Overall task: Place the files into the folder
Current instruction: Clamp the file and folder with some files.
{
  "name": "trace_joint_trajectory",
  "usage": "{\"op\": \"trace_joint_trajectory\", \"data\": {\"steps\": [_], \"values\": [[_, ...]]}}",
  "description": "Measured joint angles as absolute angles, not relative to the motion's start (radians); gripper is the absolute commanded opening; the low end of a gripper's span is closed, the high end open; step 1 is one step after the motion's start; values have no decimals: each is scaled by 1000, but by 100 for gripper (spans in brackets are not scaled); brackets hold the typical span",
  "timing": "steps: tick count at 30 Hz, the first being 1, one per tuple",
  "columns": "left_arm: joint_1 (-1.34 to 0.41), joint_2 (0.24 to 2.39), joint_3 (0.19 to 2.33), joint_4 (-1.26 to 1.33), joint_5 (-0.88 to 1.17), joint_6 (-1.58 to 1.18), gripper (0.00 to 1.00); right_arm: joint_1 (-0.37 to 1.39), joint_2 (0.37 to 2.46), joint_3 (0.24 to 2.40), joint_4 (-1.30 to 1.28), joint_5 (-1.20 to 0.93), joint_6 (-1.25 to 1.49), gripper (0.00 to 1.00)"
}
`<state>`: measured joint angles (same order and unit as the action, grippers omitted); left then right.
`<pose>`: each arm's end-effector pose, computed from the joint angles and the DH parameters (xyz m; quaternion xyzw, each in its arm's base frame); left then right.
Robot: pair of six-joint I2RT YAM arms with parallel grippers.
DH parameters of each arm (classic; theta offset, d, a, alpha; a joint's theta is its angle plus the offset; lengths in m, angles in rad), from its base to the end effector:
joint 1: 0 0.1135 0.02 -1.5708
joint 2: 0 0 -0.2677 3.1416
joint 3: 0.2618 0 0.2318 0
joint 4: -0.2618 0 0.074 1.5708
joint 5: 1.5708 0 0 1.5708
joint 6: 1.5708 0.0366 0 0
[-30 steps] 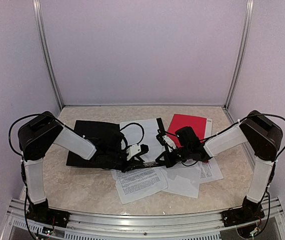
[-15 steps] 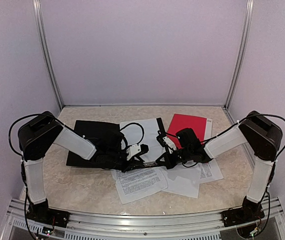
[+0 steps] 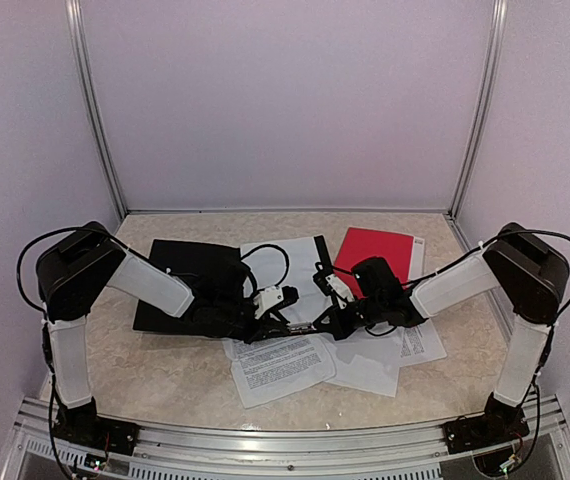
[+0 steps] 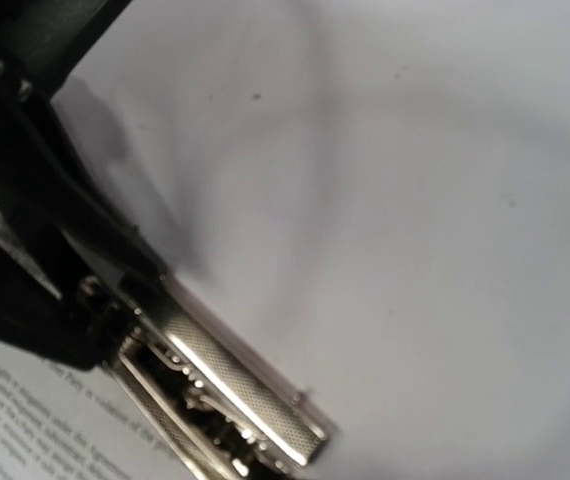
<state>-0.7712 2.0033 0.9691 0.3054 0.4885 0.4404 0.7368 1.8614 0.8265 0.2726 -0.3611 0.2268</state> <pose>0.2588 -0.2755 0.1240 0.5855 0.6717 -0.2830 0.3548 0.2438 0.2386 0.1333 -0.2965 0.8574 0.3256 0.2664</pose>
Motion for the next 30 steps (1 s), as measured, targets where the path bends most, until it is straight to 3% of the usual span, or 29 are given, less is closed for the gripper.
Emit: {"op": "trace_joint_trajectory", "data": {"steps": [15,26,30], "values": [[-782,2005,974,297,490,427,24,751,1811,843,151,-330,227,0],[-786,2005,977,294,491,415,24,757,1805,896,4,-279,241,30],[-786,2005,977,294,492,415,24,757,1785,903,-33,-252,258,35]]}}
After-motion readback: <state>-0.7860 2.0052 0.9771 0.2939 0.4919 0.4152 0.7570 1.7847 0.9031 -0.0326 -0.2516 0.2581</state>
